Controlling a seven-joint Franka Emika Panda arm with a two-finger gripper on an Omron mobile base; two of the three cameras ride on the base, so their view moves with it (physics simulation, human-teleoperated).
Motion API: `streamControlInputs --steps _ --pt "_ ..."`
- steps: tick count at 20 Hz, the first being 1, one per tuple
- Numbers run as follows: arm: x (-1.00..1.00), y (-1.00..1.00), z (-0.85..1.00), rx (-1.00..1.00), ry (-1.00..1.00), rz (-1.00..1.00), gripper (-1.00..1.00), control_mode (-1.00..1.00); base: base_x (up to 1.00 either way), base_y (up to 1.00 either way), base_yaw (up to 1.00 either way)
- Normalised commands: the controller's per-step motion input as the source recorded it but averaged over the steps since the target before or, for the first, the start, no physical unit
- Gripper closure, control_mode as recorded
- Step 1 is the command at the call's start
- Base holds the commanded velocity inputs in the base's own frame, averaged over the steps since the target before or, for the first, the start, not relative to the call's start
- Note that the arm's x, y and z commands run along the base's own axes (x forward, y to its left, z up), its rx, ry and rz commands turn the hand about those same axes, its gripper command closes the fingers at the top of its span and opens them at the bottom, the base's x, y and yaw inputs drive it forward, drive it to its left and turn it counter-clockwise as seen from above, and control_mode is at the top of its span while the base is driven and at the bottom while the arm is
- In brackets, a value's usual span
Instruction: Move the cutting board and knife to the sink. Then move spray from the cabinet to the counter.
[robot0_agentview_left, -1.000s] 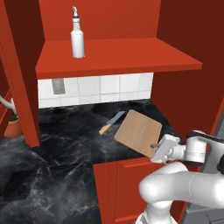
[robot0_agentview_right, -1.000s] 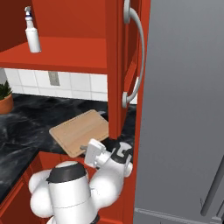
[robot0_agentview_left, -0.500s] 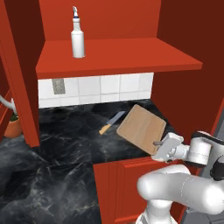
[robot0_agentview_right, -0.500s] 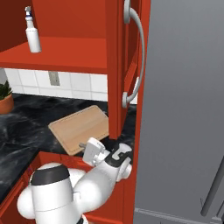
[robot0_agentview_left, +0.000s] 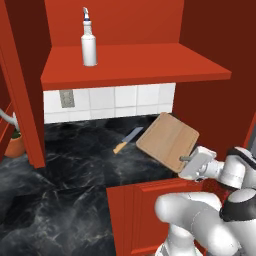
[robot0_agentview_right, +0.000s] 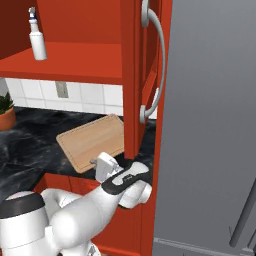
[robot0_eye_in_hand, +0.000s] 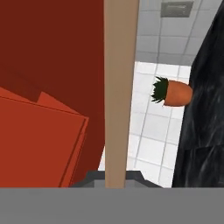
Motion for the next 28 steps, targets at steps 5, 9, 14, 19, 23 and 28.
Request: streamControlInputs --steps 5,9,14,19,23,28 --pt "-0.34 0.00 0.33 -0.11 0.00 -0.07 1.00 -1.00 0.00 0.00 0.00" --pt "-0.35 0.00 0.33 -0.10 0.00 -0.07 1.00 -1.00 0.00 0.00 0.00" --pt "-0.37 0.00 0.31 -0.09 0.02 -0.06 1.00 -1.00 0.00 0.00 0.00" --pt "-0.27 0.00 0.25 -0.07 0.06 -0.02 1.00 -1.00 0.00 0.00 0.00" --pt "-0.26 0.00 0.19 -0.04 0.05 0.00 1.00 -1.00 0.00 0.00 0.00" --pt "-0.20 0.00 0.18 -0.01 0.05 0.00 1.00 -1.00 0.00 0.00 0.00"
